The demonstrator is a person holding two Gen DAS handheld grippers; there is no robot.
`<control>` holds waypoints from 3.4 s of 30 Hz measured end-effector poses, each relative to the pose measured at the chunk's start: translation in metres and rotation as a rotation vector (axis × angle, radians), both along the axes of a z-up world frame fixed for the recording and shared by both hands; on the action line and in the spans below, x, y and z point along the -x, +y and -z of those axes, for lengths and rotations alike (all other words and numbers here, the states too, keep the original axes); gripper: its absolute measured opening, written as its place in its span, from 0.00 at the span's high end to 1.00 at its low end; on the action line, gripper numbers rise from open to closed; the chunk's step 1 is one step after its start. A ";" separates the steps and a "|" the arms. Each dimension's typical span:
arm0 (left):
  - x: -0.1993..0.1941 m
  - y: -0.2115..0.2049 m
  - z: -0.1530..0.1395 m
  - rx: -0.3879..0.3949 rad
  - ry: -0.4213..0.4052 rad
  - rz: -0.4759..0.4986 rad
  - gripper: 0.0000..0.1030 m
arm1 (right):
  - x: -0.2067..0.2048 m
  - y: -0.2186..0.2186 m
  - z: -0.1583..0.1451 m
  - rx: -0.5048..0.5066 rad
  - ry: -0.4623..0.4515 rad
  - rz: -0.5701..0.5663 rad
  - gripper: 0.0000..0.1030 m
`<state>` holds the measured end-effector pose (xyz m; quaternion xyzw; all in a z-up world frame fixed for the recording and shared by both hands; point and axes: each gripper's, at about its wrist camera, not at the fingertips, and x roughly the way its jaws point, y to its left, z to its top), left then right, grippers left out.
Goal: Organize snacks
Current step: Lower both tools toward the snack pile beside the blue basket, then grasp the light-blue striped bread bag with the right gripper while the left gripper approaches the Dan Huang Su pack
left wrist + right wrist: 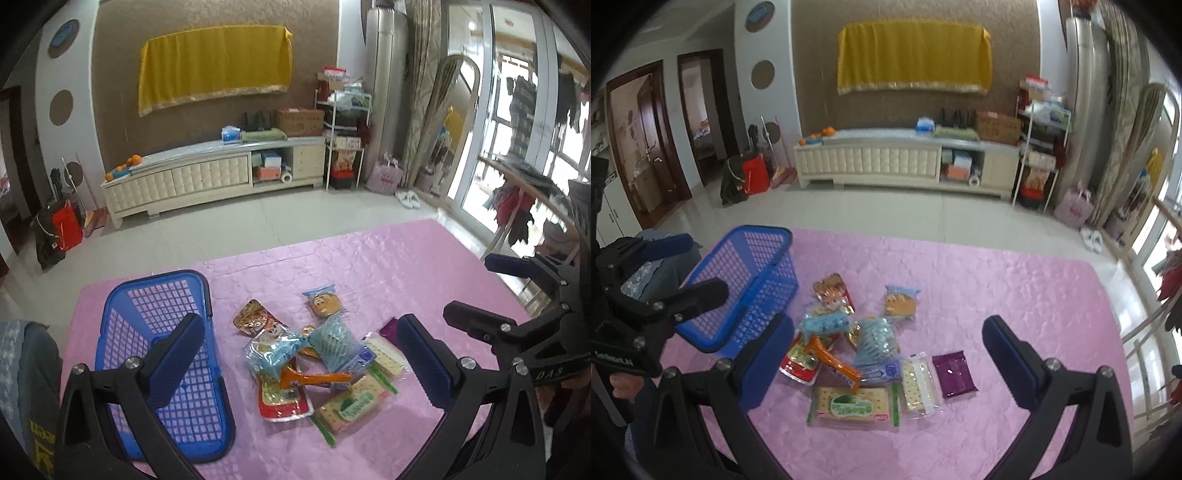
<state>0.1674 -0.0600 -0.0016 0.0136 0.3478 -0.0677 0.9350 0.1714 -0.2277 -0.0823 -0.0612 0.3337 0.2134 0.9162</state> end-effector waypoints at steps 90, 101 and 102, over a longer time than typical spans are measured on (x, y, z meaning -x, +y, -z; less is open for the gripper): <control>-0.176 0.015 0.215 0.098 0.596 -0.411 0.03 | -0.137 -0.020 0.162 -0.052 0.319 -0.072 0.42; -0.165 0.017 0.221 0.080 0.638 -0.378 0.35 | -0.136 -0.022 0.166 -0.084 0.355 -0.087 0.42; -0.163 0.017 0.220 0.083 0.633 -0.373 0.37 | -0.135 -0.022 0.165 -0.081 0.351 -0.088 0.42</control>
